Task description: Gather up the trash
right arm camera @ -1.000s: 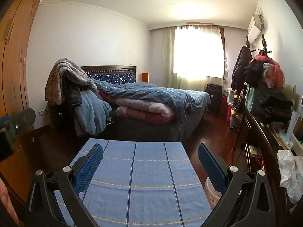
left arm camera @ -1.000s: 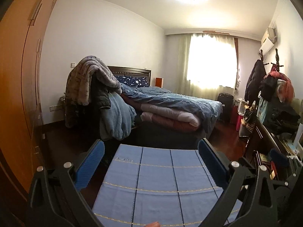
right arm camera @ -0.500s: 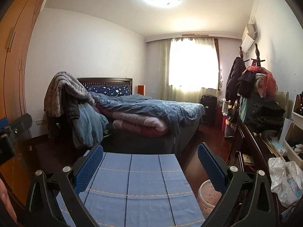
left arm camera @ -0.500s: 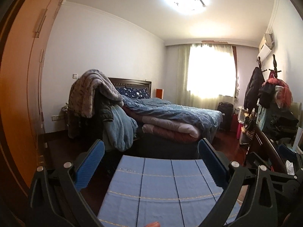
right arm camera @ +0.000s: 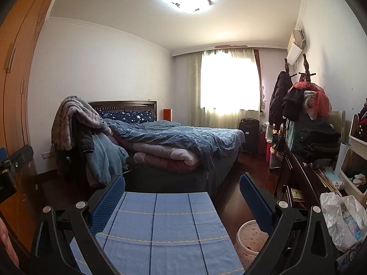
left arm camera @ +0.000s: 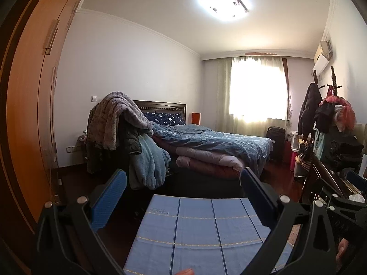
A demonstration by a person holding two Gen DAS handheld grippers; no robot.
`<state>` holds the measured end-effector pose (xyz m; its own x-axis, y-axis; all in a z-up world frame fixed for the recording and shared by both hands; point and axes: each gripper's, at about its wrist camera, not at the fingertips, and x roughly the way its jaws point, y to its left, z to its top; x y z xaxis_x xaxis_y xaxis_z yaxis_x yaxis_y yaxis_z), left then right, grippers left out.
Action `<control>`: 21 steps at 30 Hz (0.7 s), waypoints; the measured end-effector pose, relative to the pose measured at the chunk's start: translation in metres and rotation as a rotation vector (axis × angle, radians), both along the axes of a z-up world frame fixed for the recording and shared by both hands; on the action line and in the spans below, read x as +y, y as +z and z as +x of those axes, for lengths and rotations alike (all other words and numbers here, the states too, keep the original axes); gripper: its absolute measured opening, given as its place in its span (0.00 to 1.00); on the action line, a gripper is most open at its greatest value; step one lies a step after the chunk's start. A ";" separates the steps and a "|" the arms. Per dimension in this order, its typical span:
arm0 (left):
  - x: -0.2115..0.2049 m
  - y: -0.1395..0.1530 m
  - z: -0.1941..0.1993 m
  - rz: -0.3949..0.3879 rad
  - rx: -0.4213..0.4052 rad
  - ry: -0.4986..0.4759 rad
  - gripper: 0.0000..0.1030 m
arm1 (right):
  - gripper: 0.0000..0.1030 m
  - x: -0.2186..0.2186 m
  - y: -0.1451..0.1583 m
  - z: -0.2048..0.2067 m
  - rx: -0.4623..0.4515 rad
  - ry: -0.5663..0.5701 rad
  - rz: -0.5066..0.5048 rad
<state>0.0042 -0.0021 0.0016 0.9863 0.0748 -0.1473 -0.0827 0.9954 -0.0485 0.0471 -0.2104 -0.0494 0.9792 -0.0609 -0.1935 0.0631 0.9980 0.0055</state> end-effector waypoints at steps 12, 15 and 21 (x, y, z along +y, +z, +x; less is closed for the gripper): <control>-0.003 -0.004 0.004 0.007 0.019 -0.027 0.97 | 0.97 -0.003 0.001 -0.001 -0.002 -0.021 0.001; -0.004 -0.004 0.005 0.007 0.019 -0.027 0.97 | 0.97 -0.004 0.001 -0.001 -0.003 -0.021 0.000; -0.003 -0.004 0.004 0.007 0.017 -0.029 0.97 | 0.97 -0.004 0.001 -0.001 -0.003 -0.021 0.000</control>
<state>0.0081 -0.0052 -0.0025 0.9855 0.0474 -0.1632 -0.0546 0.9977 -0.0403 0.0461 -0.2148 -0.0484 0.9783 -0.0811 -0.1904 0.0838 0.9965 0.0060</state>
